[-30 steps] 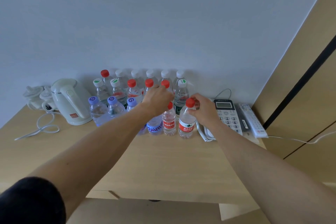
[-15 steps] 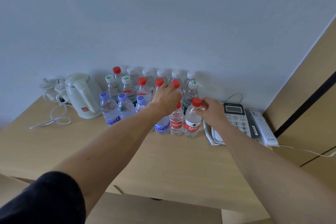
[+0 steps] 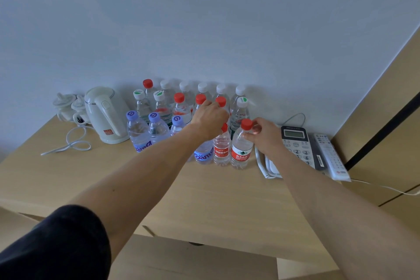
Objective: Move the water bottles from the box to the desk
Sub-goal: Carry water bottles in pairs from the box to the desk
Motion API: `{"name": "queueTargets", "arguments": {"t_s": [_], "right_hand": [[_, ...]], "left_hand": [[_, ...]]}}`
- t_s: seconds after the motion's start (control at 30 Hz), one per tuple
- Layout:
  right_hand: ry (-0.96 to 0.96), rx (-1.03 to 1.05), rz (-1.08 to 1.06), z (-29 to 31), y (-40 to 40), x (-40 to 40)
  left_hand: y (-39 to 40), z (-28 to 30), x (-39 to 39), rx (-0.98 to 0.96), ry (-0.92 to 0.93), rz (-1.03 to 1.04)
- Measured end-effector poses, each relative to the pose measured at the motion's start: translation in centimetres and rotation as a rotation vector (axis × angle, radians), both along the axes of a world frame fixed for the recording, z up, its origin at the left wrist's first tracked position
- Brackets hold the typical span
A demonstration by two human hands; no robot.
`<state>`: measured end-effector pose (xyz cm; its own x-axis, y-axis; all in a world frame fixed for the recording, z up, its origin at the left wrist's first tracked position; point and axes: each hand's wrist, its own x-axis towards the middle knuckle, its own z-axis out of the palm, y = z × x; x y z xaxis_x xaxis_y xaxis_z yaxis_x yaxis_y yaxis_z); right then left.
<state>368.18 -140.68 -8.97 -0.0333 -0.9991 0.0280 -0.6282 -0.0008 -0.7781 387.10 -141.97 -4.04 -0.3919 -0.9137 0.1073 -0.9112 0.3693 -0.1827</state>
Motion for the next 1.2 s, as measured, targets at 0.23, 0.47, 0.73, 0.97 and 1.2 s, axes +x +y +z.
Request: {"name": "queueTargets", "arguments": {"t_s": [0.23, 0.47, 0.73, 0.97, 1.2], "right_hand": [[0.019, -0.011, 0.006, 0.10, 0.26, 0.04], [0.028, -0.008, 0.011, 0.26, 0.49, 0.11], [0.040, -0.005, 0.025, 0.22, 0.40, 0.03], [0.027, 0.000, 0.040, 0.32, 0.12, -0.09], [0.014, 0.013, 0.051, 0.34, 0.07, -0.24]], "left_hand": [[0.12, -0.15, 0.13, 0.007, 0.024, 0.003], [0.13, -0.30, 0.16, 0.002, 0.037, 0.016], [0.09, -0.46, -0.01, 0.001, 0.046, 0.030], [-0.12, -0.44, 0.05, 0.024, 0.077, 0.048], [-0.13, -0.59, 0.35, 0.049, 0.119, 0.055]]}}
